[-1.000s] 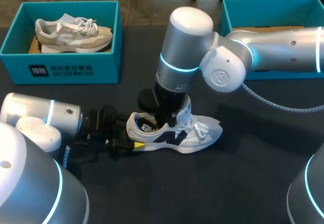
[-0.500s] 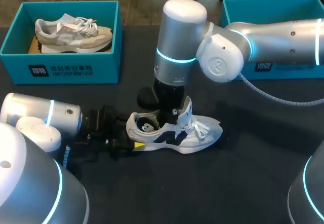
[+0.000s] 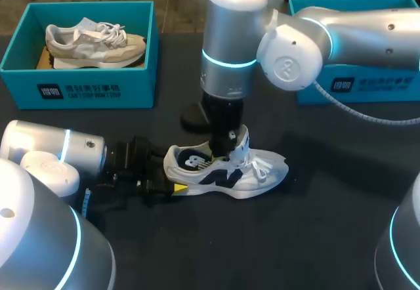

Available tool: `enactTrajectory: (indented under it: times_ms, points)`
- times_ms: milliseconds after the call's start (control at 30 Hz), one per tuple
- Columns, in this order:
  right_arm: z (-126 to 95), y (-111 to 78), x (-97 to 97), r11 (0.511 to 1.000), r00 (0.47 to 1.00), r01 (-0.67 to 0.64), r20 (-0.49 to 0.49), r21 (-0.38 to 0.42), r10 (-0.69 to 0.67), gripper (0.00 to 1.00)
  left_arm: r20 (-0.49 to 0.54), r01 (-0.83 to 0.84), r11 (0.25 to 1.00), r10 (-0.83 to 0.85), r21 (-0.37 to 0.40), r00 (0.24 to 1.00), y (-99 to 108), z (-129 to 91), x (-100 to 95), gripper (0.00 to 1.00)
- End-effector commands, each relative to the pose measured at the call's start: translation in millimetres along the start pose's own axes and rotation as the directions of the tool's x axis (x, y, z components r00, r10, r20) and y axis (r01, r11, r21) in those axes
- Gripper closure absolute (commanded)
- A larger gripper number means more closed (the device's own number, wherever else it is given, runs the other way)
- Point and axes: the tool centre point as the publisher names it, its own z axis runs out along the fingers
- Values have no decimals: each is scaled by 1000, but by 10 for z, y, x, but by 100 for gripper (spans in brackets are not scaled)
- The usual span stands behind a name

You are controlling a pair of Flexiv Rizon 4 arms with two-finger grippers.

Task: Take the shoe out of the shoebox, open the shoe tongue, remove and reinsert the insole, then place the shoe into the shoebox

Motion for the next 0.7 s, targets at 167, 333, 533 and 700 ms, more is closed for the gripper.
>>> enactTrajectory:
  times_ms: [167,333,533,700]
  points:
    - [-183,-98,8,999,999,31,18,5,-31,100,-1,1,1000,-1,-2,1000,11,5,-18,100]
    - [-294,-58,-61,996,996,88,22,-10,-88,100,-1,1,1000,-1,-2,1000,11,5,-18,100]
    - [-392,14,-156,984,986,166,23,-67,-165,100,-1,1,1000,-1,-2,1000,11,5,-18,100]
    - [-438,129,-285,965,978,208,30,-160,-206,100,-1,1,1000,-1,-2,1000,11,5,-18,100]
